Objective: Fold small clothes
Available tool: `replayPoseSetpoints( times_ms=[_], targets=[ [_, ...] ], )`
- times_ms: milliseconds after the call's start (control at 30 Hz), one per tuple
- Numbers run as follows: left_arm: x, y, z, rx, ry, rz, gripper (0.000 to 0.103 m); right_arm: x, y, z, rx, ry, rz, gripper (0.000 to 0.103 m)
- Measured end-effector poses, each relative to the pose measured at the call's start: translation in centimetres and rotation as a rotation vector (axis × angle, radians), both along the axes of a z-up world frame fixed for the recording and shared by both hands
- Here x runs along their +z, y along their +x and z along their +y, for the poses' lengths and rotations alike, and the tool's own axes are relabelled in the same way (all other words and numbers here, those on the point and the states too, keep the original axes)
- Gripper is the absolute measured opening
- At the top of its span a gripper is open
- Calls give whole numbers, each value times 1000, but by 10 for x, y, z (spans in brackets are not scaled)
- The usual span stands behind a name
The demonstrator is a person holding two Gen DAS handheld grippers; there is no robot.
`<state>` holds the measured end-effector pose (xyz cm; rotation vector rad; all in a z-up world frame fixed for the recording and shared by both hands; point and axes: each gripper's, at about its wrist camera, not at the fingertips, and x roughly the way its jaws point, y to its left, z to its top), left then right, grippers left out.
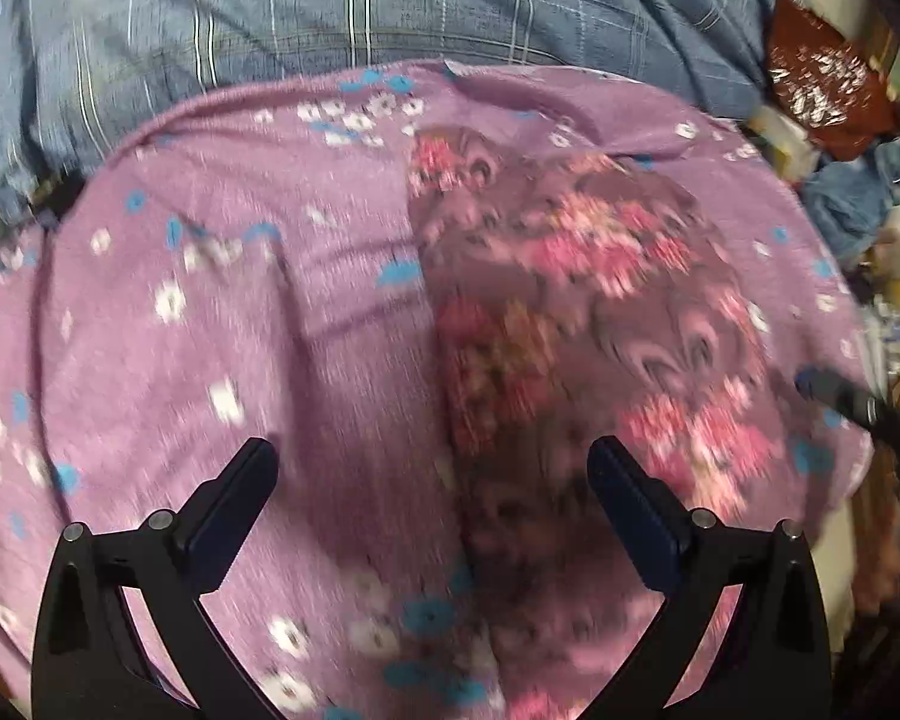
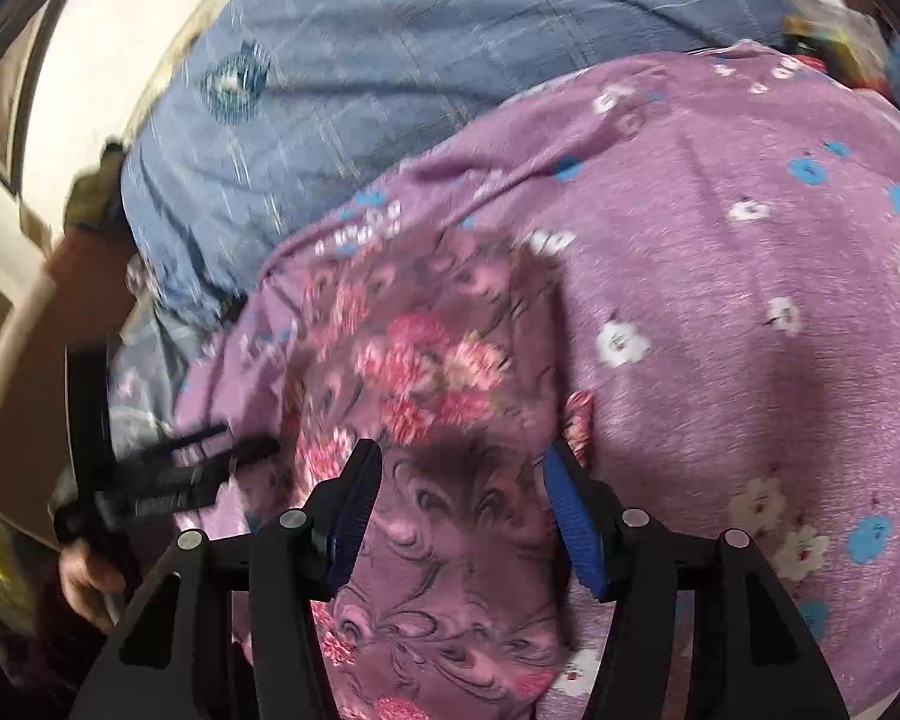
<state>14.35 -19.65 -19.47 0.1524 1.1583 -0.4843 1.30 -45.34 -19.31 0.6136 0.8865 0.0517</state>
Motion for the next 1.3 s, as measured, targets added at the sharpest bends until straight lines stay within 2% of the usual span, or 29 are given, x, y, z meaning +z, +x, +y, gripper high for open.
replayPoseSetpoints(
  times_ms=[67, 200, 300, 400, 433, 533, 567, 600, 700, 767, 867, 967, 1067, 1200, 1300],
  targets=[
    [-6, -13, 4, 9, 29, 15, 103, 5, 4, -3, 6, 21, -36, 56],
    [-16, -43, 13, 16, -2, 55, 103, 9, 41, 8, 36, 4, -33, 38],
    [-23, -61, 10, -16, 32, 43, 103, 5, 79, 23, 83, -16, -19, 39],
    [-23, -55, 9, -12, 20, 78, 103, -22, 117, 36, 75, -107, 100, 40],
    [-18, -51, 9, -3, 8, 75, 103, -29, 123, 35, 74, -103, 119, 40],
    [4, -42, 11, -5, -11, -17, 103, -20, 110, 20, 83, -25, 83, 41],
    [8, -38, 11, -7, -28, -20, 103, -15, 99, 11, 82, 21, 61, 44],
    [10, -33, 10, -8, -53, -8, 103, -12, 90, 2, 72, 58, 46, 53],
    [5, -18, 4, -45, -177, 102, 103, -9, 57, -29, 36, 195, -4, 64],
    [-5, -11, 3, -24, -222, 158, 103, -15, 43, -41, 36, 282, -3, 68],
    [-14, -13, 6, -11, -299, 231, 103, -32, 28, -46, 38, 378, 23, 68],
    [-21, -22, 7, -31, -358, 300, 103, -50, 20, -42, 47, 428, 50, 69],
    [-18, -29, 8, -42, -376, 295, 103, -65, 17, -44, 15, 458, 58, 67],
    [-17, -31, 6, -43, -442, 311, 103, -73, 15, -44, -12, 519, 35, 69],
    [-11, -32, -4, -71, -492, 306, 103, -65, 21, -23, 71, 499, 48, 69]
  ],
)
